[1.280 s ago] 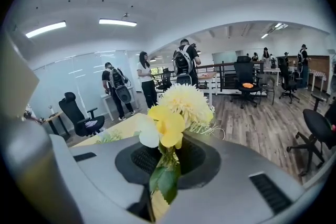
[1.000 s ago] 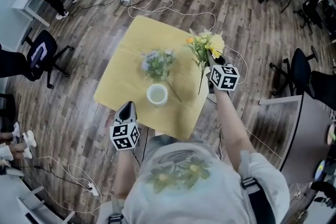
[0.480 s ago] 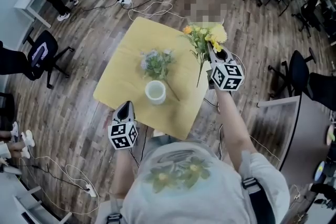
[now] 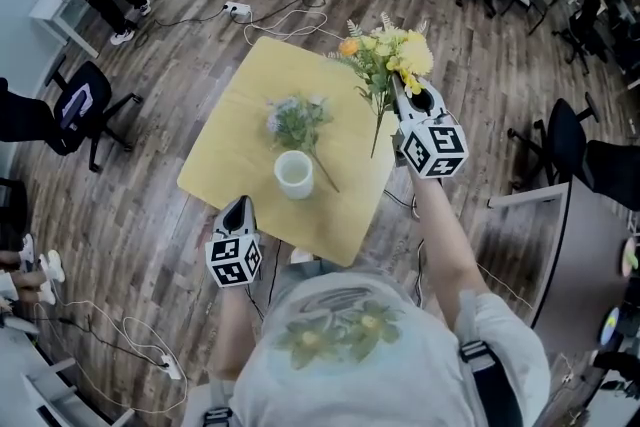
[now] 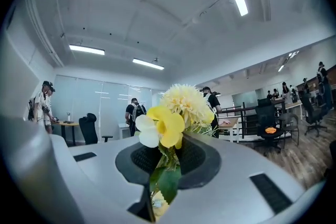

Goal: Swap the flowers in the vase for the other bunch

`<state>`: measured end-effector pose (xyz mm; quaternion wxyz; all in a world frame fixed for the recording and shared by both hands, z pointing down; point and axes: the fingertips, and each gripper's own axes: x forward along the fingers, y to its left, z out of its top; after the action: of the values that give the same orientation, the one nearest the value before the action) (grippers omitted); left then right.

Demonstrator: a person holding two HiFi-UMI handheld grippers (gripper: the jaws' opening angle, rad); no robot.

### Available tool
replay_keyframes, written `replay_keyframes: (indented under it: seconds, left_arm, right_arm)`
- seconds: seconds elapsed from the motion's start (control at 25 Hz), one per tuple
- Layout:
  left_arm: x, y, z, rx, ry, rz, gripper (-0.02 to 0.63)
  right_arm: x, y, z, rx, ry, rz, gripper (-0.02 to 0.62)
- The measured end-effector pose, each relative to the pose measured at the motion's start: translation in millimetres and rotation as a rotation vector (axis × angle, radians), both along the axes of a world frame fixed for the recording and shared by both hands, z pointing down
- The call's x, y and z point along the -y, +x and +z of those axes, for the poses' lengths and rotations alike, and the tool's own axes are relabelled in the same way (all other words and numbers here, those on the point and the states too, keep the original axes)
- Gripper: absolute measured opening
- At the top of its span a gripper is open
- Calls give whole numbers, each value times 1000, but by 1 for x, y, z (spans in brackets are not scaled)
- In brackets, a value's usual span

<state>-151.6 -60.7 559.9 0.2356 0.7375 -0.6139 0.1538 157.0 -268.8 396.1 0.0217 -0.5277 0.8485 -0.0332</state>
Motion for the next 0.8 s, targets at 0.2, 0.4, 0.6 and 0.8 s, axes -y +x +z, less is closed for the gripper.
replay_keyframes:
  seconds: [0.2,0.4,0.6,0.8]
  left_arm:
    - [-5,4,-5,-1,6,-1,17]
    - [-15,4,-5,-3,12,2,17]
    - [-20,5,-4,-6,14,8,17]
    - [-24,7,-8,-7,15,11,17]
  right_arm:
    - [-12,-3,-24,4,59,-17,87]
    - [-30,-12,-40,-21,107,-40,87]
    - [-46,-27,-52,-55,161,-84,87]
    - [-61,-39,-73,-18,212,-128,87]
